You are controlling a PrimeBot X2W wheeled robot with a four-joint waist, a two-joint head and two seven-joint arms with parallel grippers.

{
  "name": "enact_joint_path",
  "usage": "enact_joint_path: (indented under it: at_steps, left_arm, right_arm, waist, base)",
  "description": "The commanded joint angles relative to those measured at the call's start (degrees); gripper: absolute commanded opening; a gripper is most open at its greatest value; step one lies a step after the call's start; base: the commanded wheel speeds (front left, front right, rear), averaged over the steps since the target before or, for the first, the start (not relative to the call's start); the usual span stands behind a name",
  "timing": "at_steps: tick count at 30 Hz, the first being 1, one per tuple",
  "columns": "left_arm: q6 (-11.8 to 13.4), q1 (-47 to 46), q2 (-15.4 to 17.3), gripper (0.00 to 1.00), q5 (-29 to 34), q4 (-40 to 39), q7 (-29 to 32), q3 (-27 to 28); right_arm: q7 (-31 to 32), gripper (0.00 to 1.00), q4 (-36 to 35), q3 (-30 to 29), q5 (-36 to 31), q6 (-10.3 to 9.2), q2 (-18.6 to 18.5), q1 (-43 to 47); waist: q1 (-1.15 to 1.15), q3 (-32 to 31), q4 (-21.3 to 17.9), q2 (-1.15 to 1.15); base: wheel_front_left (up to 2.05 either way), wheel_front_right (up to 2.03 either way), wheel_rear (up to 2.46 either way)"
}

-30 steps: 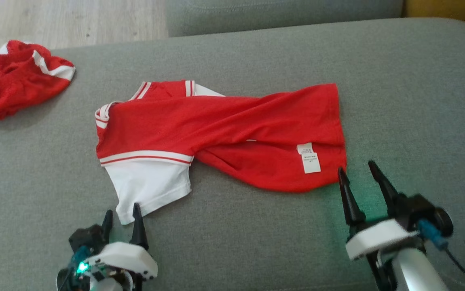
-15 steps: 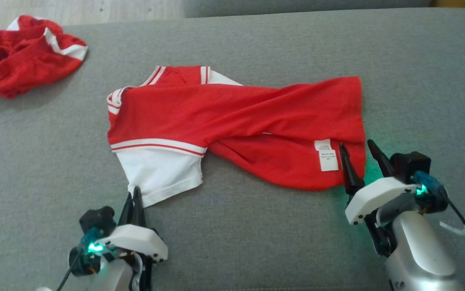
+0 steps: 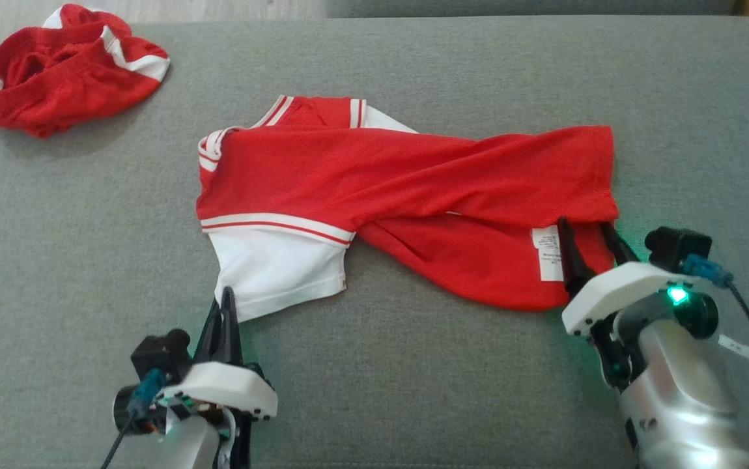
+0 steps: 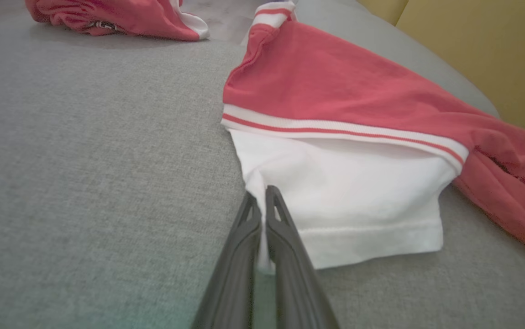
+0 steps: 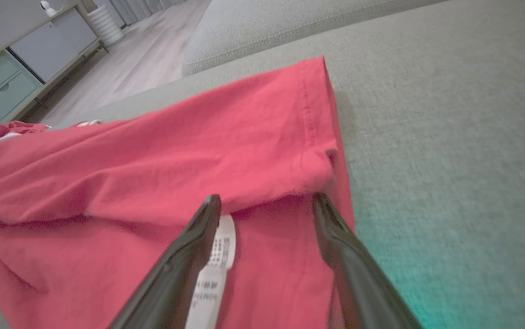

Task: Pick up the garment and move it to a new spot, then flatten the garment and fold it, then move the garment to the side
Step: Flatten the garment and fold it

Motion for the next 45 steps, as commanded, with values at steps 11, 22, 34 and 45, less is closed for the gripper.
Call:
enact_joint_path:
  at_steps: [11,22,34,45]
  left_arm:
    - [0.76,2.08,1.67,0.00,1.37,-5.57,-0.55,2.02]
    - [0.45,3.28,2.03,0.00,2.45,-12.64,-0.55,3.68]
    - [-2.17,1.78,6.48,0.00,1.87,-35.66,2.19,7.57]
    - [-1.07,-3.97,12.70,0.00,-3.81,-60.50,16.51,12.25]
  right_arm:
    - [-3.19,0.88,7.29,-1.54,-0.80,-0.04,-0.20,-7.20]
    - [-7.86,0.00,7.66,1.63,1.75,-0.04,-0.20,-8.29]
    - [-5.68,0.00,-12.94,5.54,10.54,-0.04,-0.66,-2.22]
    - [6.80,0.00,-46.13,-0.54,13.39,-0.04,-2.02,6.44]
  waist:
    - [0.00,0.15,1.35,0.00]
    - [0.00,-3.58,0.00,0.00]
    - [0.00,-12.89,-3.87,0.00]
    - [0.00,-17.03,-7.26,0.00]
  base:
    - [0.00,0.00,0.00]
    - [0.00,0.00,0.00]
    - [0.00,0.00,0.00]
    - [0.00,0.00,0.00]
